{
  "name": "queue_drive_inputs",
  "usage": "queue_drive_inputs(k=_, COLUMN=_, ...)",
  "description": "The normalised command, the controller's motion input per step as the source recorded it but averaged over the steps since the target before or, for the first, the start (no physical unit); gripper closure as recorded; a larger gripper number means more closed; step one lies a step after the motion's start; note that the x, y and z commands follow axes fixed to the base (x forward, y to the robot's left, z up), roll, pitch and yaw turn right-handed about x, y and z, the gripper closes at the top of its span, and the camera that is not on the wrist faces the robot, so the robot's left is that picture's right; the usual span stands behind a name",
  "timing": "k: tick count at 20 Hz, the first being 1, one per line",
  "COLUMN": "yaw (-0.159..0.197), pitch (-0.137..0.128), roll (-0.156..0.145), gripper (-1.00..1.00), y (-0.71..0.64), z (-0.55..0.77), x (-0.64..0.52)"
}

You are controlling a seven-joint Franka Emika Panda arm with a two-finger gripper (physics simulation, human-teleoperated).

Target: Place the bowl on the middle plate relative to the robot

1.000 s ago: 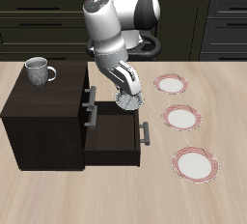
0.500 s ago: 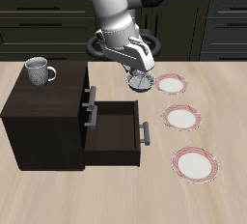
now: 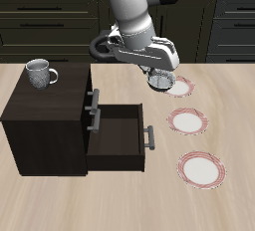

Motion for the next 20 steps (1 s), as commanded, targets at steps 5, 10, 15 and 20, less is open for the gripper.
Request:
queue_drive_inputs(k=5, yaw=0.338, pitch=0.032, roll=-0.082, gripper=1.0, y=0.28, z=0.23, x=0.15)
queue_drive_inputs(k=10, yaw=0.236, pitch=-0.017, roll=-0.069, gripper=1.0, y=0.21, z=0.23, x=0.1)
queue_drive_inputs(k=15, yaw=0.27, pitch=-0.053, roll=-0.087, gripper=1.0, y=0.38, z=0.15, x=-0.12)
queue_drive_inputs(k=20, yaw=0.164, pitch=-0.056, roll=-0.122, gripper=1.0, y=0.21, z=0.13, x=0.01)
